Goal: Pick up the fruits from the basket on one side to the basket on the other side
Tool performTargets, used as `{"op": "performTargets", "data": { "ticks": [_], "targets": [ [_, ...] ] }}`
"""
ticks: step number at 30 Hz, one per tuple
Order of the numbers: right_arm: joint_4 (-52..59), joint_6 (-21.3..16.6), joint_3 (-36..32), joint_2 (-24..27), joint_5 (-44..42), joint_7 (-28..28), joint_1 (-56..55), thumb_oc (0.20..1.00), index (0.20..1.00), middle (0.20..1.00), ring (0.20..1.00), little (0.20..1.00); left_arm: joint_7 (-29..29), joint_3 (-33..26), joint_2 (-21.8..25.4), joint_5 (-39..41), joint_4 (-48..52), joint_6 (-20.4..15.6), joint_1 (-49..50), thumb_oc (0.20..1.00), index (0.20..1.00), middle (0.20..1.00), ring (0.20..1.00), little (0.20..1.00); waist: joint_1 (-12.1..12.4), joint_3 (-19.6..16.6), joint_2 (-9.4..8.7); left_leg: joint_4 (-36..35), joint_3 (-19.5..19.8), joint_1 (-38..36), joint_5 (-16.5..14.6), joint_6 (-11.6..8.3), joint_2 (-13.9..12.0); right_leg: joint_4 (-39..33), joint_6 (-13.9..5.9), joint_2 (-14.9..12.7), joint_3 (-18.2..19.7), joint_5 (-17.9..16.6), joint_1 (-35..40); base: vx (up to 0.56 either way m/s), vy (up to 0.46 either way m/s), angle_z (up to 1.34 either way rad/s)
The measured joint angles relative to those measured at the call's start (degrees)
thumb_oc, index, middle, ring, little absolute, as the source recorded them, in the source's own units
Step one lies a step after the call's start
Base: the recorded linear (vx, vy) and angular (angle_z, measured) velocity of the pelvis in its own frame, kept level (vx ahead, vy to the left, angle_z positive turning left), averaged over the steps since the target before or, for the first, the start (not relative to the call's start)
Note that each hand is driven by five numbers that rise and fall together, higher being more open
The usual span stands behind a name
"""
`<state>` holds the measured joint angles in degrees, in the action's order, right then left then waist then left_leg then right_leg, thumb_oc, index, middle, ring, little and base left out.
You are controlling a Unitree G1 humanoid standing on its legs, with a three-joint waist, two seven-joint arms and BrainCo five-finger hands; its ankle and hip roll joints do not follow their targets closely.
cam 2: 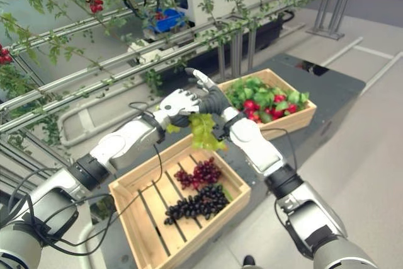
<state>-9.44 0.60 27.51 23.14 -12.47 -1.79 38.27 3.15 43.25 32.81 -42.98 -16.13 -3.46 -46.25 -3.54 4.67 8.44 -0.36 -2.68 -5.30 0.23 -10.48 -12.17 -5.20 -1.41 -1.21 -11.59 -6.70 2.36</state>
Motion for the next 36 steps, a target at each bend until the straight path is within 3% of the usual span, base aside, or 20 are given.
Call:
{"op": "performTargets", "data": {
  "ticks": [8, 16, 18, 20, 24, 36],
  "targets": [
    [3.8, -0.3, -11.6, 4.5, 2.9, -0.5, -18.5, 1.000, 1.000, 1.000, 1.000, 1.000, 1.5, -14.4, 4.0, 0.0, 2.3, 1.3, 11.4, 0.200, 0.200, 0.200, 0.200, 0.200, 0.0, 0.0, 0.03, -0.5, 0.2, 0.0, 0.0, 0.02, 0.0, 0.0, -0.03, 0.0, -0.3, 0.2, 0.0, 0.00, -0.003, 0.01],
    [2.4, -0.3, -14.4, 5.2, 8.1, -1.0, -25.2, 1.000, 1.000, 1.000, 1.000, 1.000, 1.7, -20.0, 6.1, 0.0, 5.4, 1.7, 20.4, 0.200, 0.200, 0.200, 0.200, 0.200, 0.0, 0.0, -0.02, -0.8, 1.1, -0.1, 0.0, 0.02, 0.0, 0.0, -0.10, 0.0, -0.6, 0.4, 0.1, 0.00, -0.001, 0.01],
    [0.2, -0.5, -14.3, 5.1, 8.6, -1.2, -25.2, 1.000, 1.000, 1.000, 1.000, 1.000, 1.1, -19.2, 6.3, 0.3, 5.5, 1.5, 20.7, 0.200, 0.200, 0.200, 0.200, 0.200, -0.4, 0.1, -0.03, -0.7, 1.1, -0.2, -0.1, 0.00, -0.1, -0.1, 0.12, -0.3, -0.5, 0.6, -0.1, 0.03, 0.005, 0.04],
    [-4.0, -0.1, -13.9, 4.0, 8.6, -1.1, -24.7, 1.000, 1.000, 1.000, 1.000, 1.000, 0.4, -13.7, 6.9, 2.0, 3.9, 2.0, 12.2, 0.200, 0.200, 0.200, 0.200, 0.200, 0.7, 0.1, -0.50, -0.7, 1.5, 0.2, -0.2, 0.15, 0.0, 0.0, 0.04, 0.0, -0.7, 0.6, 0.4, 0.04, -0.005, 0.13],
    [-5.6, 0.3, -12.4, 2.9, 8.6, 0.2, -24.6, 1.000, 1.000, 1.000, 1.000, 1.000, 1.9, -13.4, 6.8, 3.3, 6.2, 1.5, 5.5, 0.200, 0.200, 0.200, 0.200, 0.200, 0.3, 0.1, -0.30, -0.8, 1.4, 0.0, 0.0, -0.05, 0.1, 0.0, -0.18, -0.1, -0.6, 0.6, 0.4, 0.01, -0.003, 0.01],
    [-8.6, 0.7, -10.9, 2.6, 9.0, 0.2, -24.0, 1.000, 1.000, 1.000, 1.000, 1.000, 0.8, -7.9, 5.3, 3.2, 5.5, 0.8, 4.4, 0.200, 0.200, 0.200, 0.200, 0.200, -0.3, -0.1, 1.07, -0.8, 1.4, 0.0, -0.1, -0.04, 0.0, 0.0, -0.21, 0.0, -0.6, 0.9, 0.4, 0.00, 0.000, 0.00]
  ]
}}
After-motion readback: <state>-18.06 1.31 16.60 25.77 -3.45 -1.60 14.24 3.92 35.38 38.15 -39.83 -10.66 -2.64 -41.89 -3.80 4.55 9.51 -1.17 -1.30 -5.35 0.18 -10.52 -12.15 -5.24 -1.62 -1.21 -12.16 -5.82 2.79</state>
